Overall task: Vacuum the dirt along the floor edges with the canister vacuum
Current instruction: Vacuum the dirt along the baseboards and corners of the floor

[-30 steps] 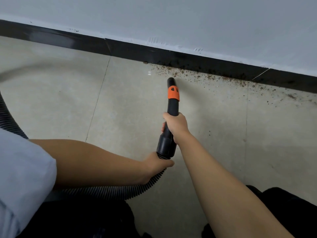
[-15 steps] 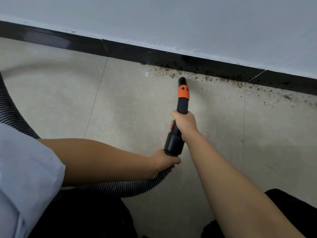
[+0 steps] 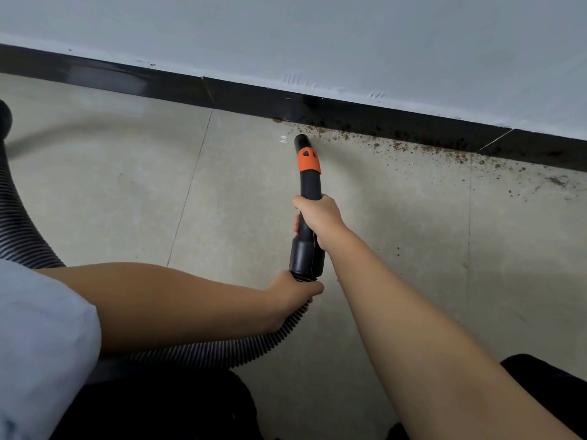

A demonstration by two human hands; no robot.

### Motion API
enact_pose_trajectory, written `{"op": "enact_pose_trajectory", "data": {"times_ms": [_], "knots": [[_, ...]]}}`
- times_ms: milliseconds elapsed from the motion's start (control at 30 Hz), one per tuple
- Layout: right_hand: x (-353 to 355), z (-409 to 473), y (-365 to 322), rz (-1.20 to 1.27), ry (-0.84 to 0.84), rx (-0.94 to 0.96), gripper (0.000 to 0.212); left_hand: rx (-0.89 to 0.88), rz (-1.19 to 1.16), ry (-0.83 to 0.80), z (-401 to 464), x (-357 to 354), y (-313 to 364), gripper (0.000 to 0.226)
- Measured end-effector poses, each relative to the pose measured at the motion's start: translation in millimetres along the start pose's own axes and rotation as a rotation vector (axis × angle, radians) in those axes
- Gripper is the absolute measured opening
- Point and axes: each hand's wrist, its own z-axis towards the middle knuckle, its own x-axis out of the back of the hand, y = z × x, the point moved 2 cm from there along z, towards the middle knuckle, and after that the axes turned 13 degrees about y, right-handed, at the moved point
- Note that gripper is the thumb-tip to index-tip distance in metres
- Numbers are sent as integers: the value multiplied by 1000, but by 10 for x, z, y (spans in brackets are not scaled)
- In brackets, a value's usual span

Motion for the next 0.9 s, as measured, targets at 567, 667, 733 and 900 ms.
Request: {"op": "enact_pose_trajectory", "data": {"times_ms": [567,667,733,900], "knots": [[718,146,149,175,201,-91,13,-56,103,-136,-55,-467,208,15],[719,163,139,172,191,-91,13,-53,92,-137,-56,-466,216,15],[690,160,139,162,177,-90,12,-46,83,-134,-65,-452,202,16],[519,137,104,98,125,-61,10,-39,50,-112,-74,-343,159,14]]}}
